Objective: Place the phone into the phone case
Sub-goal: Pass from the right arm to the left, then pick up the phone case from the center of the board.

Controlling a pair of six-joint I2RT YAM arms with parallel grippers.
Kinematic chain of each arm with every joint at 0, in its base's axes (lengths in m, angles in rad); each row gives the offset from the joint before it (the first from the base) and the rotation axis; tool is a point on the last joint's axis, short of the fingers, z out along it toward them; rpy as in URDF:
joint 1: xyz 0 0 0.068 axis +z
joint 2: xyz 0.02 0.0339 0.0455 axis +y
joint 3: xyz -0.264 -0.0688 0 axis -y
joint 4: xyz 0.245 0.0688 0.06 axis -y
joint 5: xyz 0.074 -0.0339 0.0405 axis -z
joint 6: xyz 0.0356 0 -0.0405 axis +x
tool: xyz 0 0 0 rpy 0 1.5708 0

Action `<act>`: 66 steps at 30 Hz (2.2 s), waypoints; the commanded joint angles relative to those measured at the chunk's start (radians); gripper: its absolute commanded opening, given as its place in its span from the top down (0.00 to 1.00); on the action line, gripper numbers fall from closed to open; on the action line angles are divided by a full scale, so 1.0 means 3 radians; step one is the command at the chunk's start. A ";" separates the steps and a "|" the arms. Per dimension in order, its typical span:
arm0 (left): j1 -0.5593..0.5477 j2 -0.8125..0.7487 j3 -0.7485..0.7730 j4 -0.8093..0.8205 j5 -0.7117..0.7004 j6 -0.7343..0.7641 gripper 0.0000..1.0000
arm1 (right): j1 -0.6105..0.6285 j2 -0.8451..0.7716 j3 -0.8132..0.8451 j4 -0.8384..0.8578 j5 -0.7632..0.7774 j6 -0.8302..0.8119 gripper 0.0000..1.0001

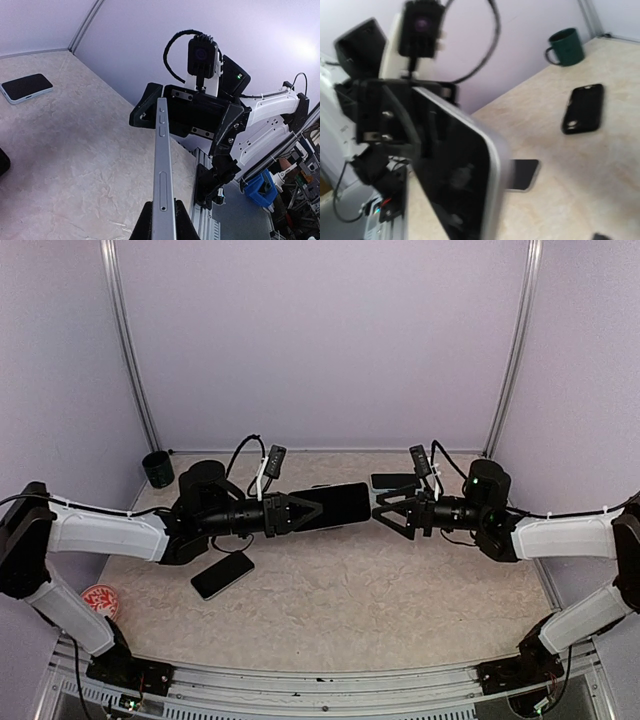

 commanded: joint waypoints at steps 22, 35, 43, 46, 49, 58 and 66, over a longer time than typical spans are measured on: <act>0.0165 -0.1533 -0.0881 -0.0294 -0.1982 0.0145 1.00 | 0.0146 0.1354 0.1608 -0.2120 0.1947 -0.0602 0.00; 0.0182 -0.1548 -0.0964 -0.0296 -0.2033 0.0016 1.00 | 0.0307 0.2389 0.2548 -0.2387 0.2611 -0.0537 0.24; 0.0181 -0.1470 -0.0963 -0.0245 -0.2045 -0.0010 1.00 | 0.0349 0.2726 0.2864 -0.2470 0.2763 -0.0571 0.36; 0.0181 -0.1441 -0.0975 -0.0211 -0.2054 -0.0025 1.00 | 0.0372 0.2848 0.3019 -0.2558 0.2847 -0.0605 0.37; 0.0181 -0.1425 -0.0981 -0.0180 -0.2059 -0.0036 1.00 | 0.0392 0.2948 0.3107 -0.2626 0.2847 -0.0633 0.43; 0.0181 -0.1390 -0.1026 -0.0137 -0.2080 -0.0062 1.00 | 0.0410 0.3029 0.3181 -0.2656 0.2978 -0.0652 0.53; 0.0184 -0.1368 -0.1032 -0.0110 -0.2090 -0.0052 1.00 | 0.0403 0.3148 0.3429 -0.2743 0.2950 -0.0602 0.68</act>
